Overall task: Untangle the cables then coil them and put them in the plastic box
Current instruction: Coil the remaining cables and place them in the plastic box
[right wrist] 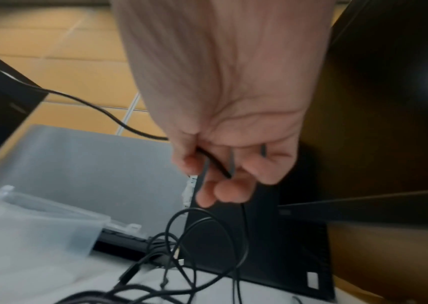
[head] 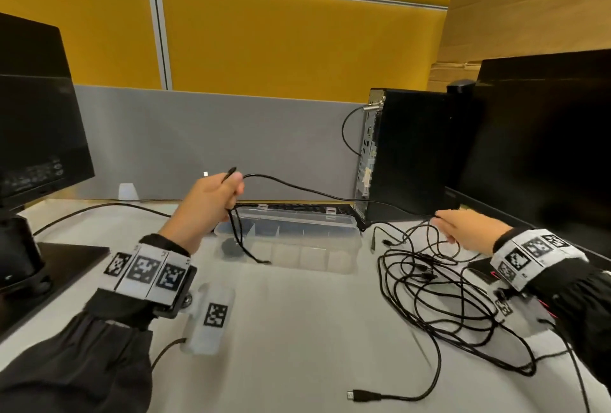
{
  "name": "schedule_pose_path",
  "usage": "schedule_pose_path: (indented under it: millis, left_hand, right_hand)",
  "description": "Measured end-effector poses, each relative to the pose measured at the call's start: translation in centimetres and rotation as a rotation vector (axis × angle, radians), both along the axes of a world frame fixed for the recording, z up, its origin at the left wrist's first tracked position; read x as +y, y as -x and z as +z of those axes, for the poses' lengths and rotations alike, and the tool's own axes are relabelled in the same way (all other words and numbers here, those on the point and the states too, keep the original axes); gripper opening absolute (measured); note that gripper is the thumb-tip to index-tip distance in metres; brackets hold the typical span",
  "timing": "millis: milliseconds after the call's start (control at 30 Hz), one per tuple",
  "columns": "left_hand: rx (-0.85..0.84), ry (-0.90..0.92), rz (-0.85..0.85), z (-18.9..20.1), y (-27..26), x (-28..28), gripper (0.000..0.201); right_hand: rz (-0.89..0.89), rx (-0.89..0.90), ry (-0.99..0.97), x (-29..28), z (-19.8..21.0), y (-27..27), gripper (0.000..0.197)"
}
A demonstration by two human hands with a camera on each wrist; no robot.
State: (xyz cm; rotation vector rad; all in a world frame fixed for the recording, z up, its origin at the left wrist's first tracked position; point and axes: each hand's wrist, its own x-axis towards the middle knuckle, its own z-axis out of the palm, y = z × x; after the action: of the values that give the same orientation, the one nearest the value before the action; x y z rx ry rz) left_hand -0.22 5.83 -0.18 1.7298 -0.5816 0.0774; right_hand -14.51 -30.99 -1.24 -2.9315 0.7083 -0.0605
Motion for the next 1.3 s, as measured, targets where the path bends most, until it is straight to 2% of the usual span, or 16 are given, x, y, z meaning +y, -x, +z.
schedule_pose_path:
  millis: [133,200,267,400,500,600,700,867,933,967,1000,1067,1133,1167,1233,1300]
  left_hand:
    - [0.118,0.189,0.070,-0.6,-0.6,1.4,0.033]
    - [0.151,0.272,0.151,-0.6,-0.9,2.3,0.031]
    - [0.168,0.379,0.203,-0.7,-1.1,2.9,0.030]
    - [0.228,0.522,0.240,-1.5,-1.7,3.5,0.029]
    - [0.258,0.523,0.245,-2.5,-1.9,3.3,0.029]
    - [0.278,0.504,0.221,-2.8,-2.1,3.7,0.028]
    - [0.259,0.385,0.185,-3.0,-2.7,4.5,0.030]
    - [0.255,0.170,0.216,-3.3,-3.1,5.0,0.033]
    - [0.219,0.111,0.274,-3.5,-3.2,5.0,0.035]
    - [0.195,0.087,0.313,-3.5,-3.3,5.1,0.035]
    - [0.179,0.071,0.344,-3.5,-3.3,5.1,0.035]
    - [0.146,0.070,0.329,-3.5,-2.9,4.9,0.035]
    - [0.114,0.098,0.223,-3.5,-1.9,4.3,0.034]
    - [0.099,0.094,0.169,-3.5,-1.4,3.9,0.033]
    - [0.059,0.049,0.081,-3.8,-0.6,3.1,0.034]
    - [0.036,-0.001,0.007,-4.1,-0.2,2.3,0.036]
  right_hand:
    - [-0.121,0.041,0.120,-2.5,-0.2,0.0,0.024]
    - [-0.166,-0.008,0.109,-3.3,0.1,-0.3,0.031]
    - [-0.198,-0.265,-0.049,-3.4,0.8,-0.4,0.023]
    - [-0.205,-0.974,-0.772,-1.8,1.9,-0.8,0.032]
    - [-0.064,-1.202,-0.968,0.0,3.3,-1.4,0.028]
    - [0.092,-1.327,-0.952,0.9,4.9,-1.9,0.029]
    - [0.140,-1.410,-0.874,1.1,5.8,-1.7,0.025]
    - [0.103,-1.526,-0.474,0.2,5.9,-0.5,0.024]
    - [0.049,-1.475,-0.257,-0.2,6.3,0.2,0.028]
    - [0.008,-1.369,-0.140,-0.4,6.4,0.4,0.033]
    - [-0.038,-1.191,-0.038,-0.8,6.4,0.6,0.035]
    - [-0.113,-0.689,0.025,-1.1,6.0,0.5,0.032]
    - [-0.154,-0.150,0.078,-0.2,5.0,0.5,0.025]
    - [-0.134,0.050,0.129,0.7,4.6,0.4,0.034]
    - [0.015,0.182,0.168,3.3,4.5,0.0,0.064]
    - [0.231,0.090,0.037,7.7,5.0,-0.4,0.081]
